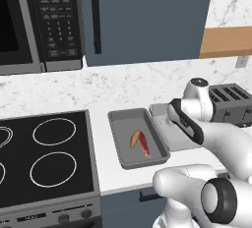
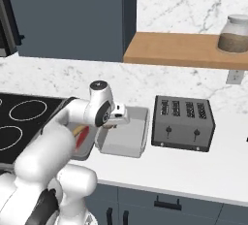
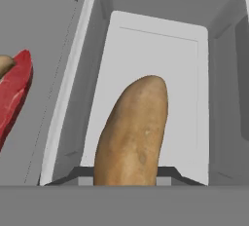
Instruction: Place one sweet potato and one steak in each tupperware on the nearby counter, to pack two identical lunches.
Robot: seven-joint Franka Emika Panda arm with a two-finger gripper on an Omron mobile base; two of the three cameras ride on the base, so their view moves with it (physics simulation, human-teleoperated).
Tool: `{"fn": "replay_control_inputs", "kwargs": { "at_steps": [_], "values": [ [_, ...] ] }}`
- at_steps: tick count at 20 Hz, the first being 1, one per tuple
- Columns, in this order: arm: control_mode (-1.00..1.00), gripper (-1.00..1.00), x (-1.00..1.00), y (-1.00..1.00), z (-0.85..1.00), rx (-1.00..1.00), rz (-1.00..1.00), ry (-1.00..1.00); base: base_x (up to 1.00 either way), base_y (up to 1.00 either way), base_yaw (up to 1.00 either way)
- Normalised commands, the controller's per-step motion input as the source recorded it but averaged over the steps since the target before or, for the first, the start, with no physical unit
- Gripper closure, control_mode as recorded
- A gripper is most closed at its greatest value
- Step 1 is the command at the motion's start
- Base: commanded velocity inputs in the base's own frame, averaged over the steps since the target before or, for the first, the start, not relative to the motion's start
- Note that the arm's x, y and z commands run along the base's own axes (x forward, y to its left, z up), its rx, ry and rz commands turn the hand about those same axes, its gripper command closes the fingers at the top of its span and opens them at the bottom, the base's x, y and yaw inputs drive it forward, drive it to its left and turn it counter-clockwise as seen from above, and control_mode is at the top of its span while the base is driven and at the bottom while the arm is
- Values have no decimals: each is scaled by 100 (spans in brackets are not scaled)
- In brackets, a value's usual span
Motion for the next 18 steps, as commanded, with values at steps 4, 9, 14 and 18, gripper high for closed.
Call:
{"fn": "replay_control_inputs", "kwargs": {
  "at_steps": [4,9,14,18],
  "values": [
    [-100,100,56,-12,-32,0,5,0,0,0,0],
    [-100,100,35,-2,-56,0,1,0,0,0,0],
    [-100,100,25,0,-55,0,0,0,0,0,0],
    [-100,100,27,0,-43,0,0,0,0,0,0]
  ]
}}
